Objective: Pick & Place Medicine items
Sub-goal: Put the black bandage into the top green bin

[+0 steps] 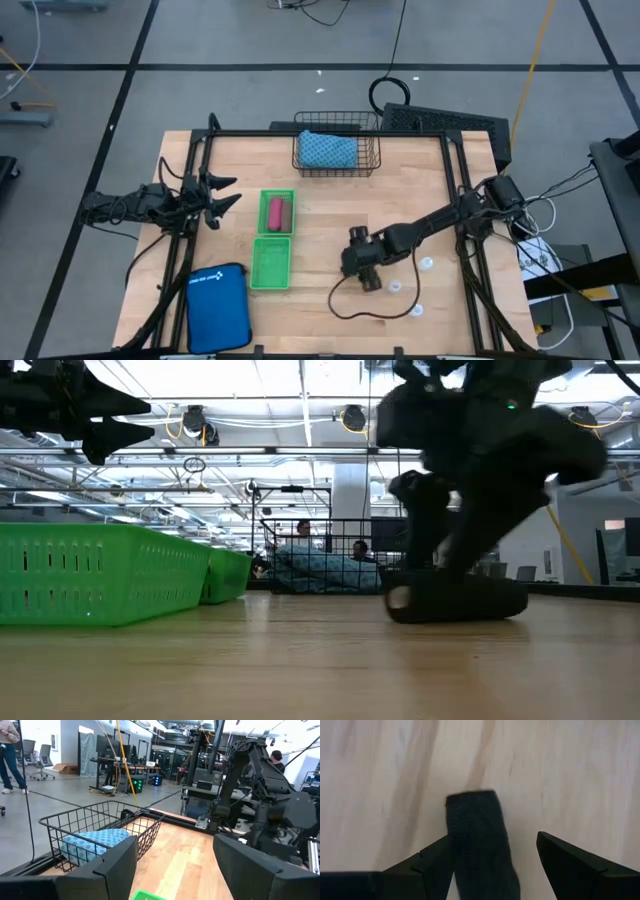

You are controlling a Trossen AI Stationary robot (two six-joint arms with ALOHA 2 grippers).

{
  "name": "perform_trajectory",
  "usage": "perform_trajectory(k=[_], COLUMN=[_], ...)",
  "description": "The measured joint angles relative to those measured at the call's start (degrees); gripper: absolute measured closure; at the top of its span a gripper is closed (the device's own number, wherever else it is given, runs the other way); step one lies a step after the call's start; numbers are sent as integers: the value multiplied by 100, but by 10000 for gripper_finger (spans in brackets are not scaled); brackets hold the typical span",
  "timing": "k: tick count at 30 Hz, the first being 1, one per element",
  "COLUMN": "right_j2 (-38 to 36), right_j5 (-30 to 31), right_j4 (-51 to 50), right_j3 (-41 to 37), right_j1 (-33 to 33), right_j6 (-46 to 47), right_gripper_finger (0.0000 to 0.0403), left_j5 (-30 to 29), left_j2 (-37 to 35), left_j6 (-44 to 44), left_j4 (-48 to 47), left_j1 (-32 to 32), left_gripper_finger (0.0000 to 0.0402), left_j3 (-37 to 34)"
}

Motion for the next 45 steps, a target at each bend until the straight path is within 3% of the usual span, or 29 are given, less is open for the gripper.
perform_trajectory(k=[9, 18, 24, 31, 36, 45], right_j2=[-777, -715, -715, -717, -727, -721], right_j5=[-98, -104, -548, -478, -72, -64], right_j4=[-556, -1419, -542, 801, 1001, 1387], right_j3=[10, -78, -773, -1528, -1752, -1779], right_j1=[18, 89, 85, 81, 77, 169], right_j6=[-329, -462, -588, -708, -833, -796], right_gripper_finger=[140, 140, 140, 140, 142, 205], left_j5=[0, 0, 0, 0, 0, 0], left_j2=[0, 0, 0, 0, 0, 0], left_j6=[0, 0, 0, 0, 0, 0], left_j4=[2, 2, 1, 0, 2, 1], left_j1=[-1, 0, -2, -2, -2, -1], left_gripper_finger=[133, 133, 133, 133, 133, 133], left_j3=[0, 0, 0, 0, 0, 0])
